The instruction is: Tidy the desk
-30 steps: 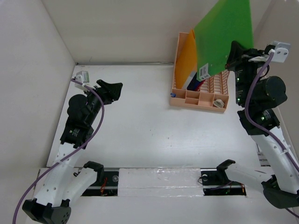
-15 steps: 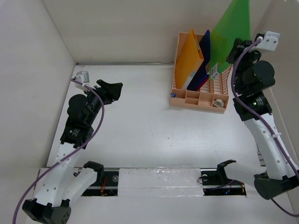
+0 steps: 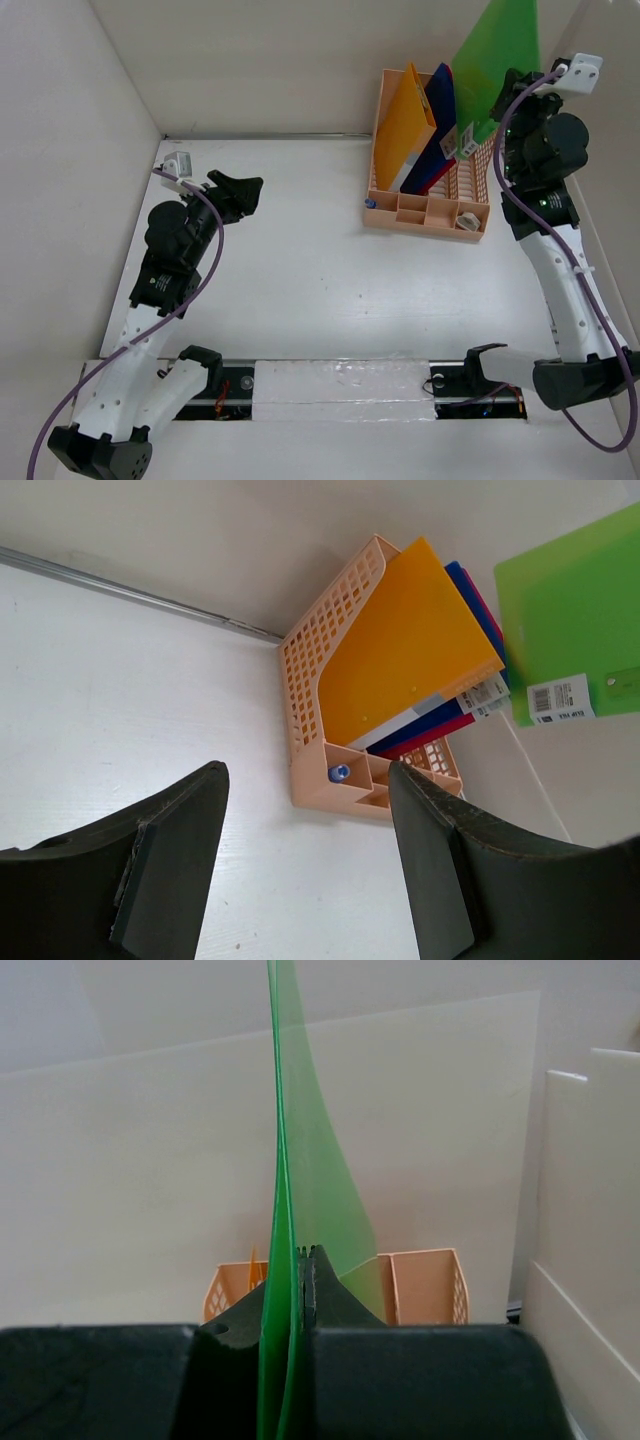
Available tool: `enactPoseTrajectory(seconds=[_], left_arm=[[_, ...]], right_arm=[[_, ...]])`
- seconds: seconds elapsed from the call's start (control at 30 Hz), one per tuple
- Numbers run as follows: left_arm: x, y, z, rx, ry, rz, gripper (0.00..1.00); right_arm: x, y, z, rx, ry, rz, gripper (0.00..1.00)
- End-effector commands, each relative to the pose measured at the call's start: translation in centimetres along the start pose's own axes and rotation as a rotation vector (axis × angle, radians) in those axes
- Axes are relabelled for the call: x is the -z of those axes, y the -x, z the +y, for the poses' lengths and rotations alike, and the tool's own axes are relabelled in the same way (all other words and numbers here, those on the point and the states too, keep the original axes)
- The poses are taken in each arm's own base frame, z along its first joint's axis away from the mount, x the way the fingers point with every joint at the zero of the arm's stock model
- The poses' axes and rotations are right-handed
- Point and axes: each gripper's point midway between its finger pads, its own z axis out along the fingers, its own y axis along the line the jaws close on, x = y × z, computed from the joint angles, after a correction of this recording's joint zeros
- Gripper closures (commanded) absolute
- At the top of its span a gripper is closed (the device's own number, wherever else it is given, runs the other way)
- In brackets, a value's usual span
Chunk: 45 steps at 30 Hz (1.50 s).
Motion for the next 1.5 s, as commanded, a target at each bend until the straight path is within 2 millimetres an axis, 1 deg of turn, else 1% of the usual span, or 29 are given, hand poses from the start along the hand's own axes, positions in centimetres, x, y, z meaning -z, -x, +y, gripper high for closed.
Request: enactPoseTrajectory(seconds=[0.0,0.07,0.1,0.13,0.17,0.23,0.27,0.3,0.4,0.53,0.57,0.6,0.63,0.67,0.73,0.77,0.83,0.9,0.97,1.03,1.17,1.2,1.27,1.3,1.37,1.4,1.43,1.47], left_arm=[[-0.1,0.9,-0.5,-0.018,-0.021,-0.034,0.40],[-0.1,0.8,-0.7,-0.017,-0.032,-0.030,0.40],[-0.3,0.8,-0.6,-0.019,-0.028,-0.030,0.40],[-0.3,0.7,-0.4,-0.017,-0.019,-0.026,0.40],[-0.4,0.7,-0.5,-0.018,-0.019,-0.024,0.40],[-0.4,0.6,-0.5,-0.018,-0.026,-0.023,0.40],[-0.3,0.6,-0.5,-0.017,-0.027,-0.026,0.40],[-0.3,0.8,-0.5,-0.017,-0.024,-0.030,0.40],[-0.3,0.7,-0.4,-0.015,-0.016,-0.026,0.40],[-0.2,0.9,-0.3,-0.015,-0.014,-0.039,0.40],[-0.2,0.9,-0.4,-0.017,-0.016,-0.037,0.40],[-0.2,0.8,-0.4,-0.017,-0.017,-0.033,0.40],[-0.2,0.8,-0.5,-0.017,-0.023,-0.034,0.40],[-0.1,0.9,-0.5,-0.018,-0.024,-0.037,0.40],[-0.2,0.9,-0.3,-0.018,-0.014,-0.037,0.40],[-0.3,0.9,-0.3,-0.020,-0.013,-0.036,0.40],[-0.2,0.8,-0.5,-0.017,-0.021,-0.034,0.40],[-0.2,0.9,-0.3,-0.018,-0.014,-0.043,0.40],[-0.2,0.9,-0.4,-0.018,-0.013,-0.038,0.40],[-0.2,0.7,-0.4,-0.017,-0.021,-0.034,0.40],[-0.4,0.8,-0.4,-0.017,-0.016,-0.032,0.40],[-0.3,0.6,-0.5,-0.017,-0.023,-0.023,0.40],[-0.1,0.8,-0.6,-0.014,-0.030,-0.035,0.40],[-0.1,0.9,-0.4,-0.015,-0.022,-0.040,0.40],[-0.3,0.9,-0.4,-0.017,-0.019,-0.036,0.40],[-0.3,0.6,-0.6,-0.015,-0.030,-0.023,0.40],[-0.2,0.6,-0.6,-0.016,-0.031,-0.024,0.40],[-0.2,0.6,-0.6,-0.014,-0.033,-0.027,0.40]], right_arm=[[-0.3,-1.5,2.4,-0.072,0.112,0.028,1.00],[0.3,-0.7,3.3,-0.071,0.160,-0.001,1.00],[0.4,-1.2,3.3,-0.065,0.162,0.005,1.00],[0.5,-1.1,3.4,-0.066,0.173,0.000,1.00],[0.6,-1.4,3.9,-0.071,0.190,0.008,1.00],[0.5,-2.3,4.2,-0.070,0.200,0.027,1.00],[0.6,-2.6,4.7,-0.073,0.211,0.028,1.00],[0.7,-3.3,5.1,-0.074,0.219,0.043,1.00],[0.6,-3.6,5.6,-0.070,0.215,0.056,1.00],[1.1,-2.0,5.3,-0.054,0.181,0.034,1.00],[1.3,-1.3,5.5,-0.050,0.180,0.022,1.00],[1.6,-1.0,6.1,-0.054,0.192,0.017,1.00],[1.8,-0.5,6.3,-0.057,0.192,0.005,1.00],[1.9,0.4,6.1,-0.056,0.175,-0.014,1.00],[2.2,1.4,6.1,-0.047,0.158,-0.036,1.00],[2.5,2.8,5.7,-0.051,0.150,-0.071,1.00],[3.1,4.2,6.1,-0.069,0.162,-0.098,1.00],[3.8,5.8,5.4,-0.078,0.150,-0.135,1.00],[4.3,6.6,5.5,-0.097,0.156,-0.151,1.00],[5.4,8.0,5.3,-0.119,0.166,-0.185,1.00],[5.5,8.1,5.3,-0.124,0.169,-0.188,1.00],[5.3,7.6,5.3,-0.124,0.167,-0.179,1.00],[4.8,6.4,5.0,-0.125,0.137,-0.160,1.00],[4.4,6.0,4.3,-0.120,0.117,-0.158,1.00],[4.0,5.2,4.3,-0.162,0.138,-0.151,1.00],[3.4,4.6,3.5,-0.166,0.140,-0.144,1.00],[3.3,4.5,3.9,-0.180,0.158,-0.141,1.00],[3.0,3.7,3.7,-0.177,0.153,-0.128,1.00]])
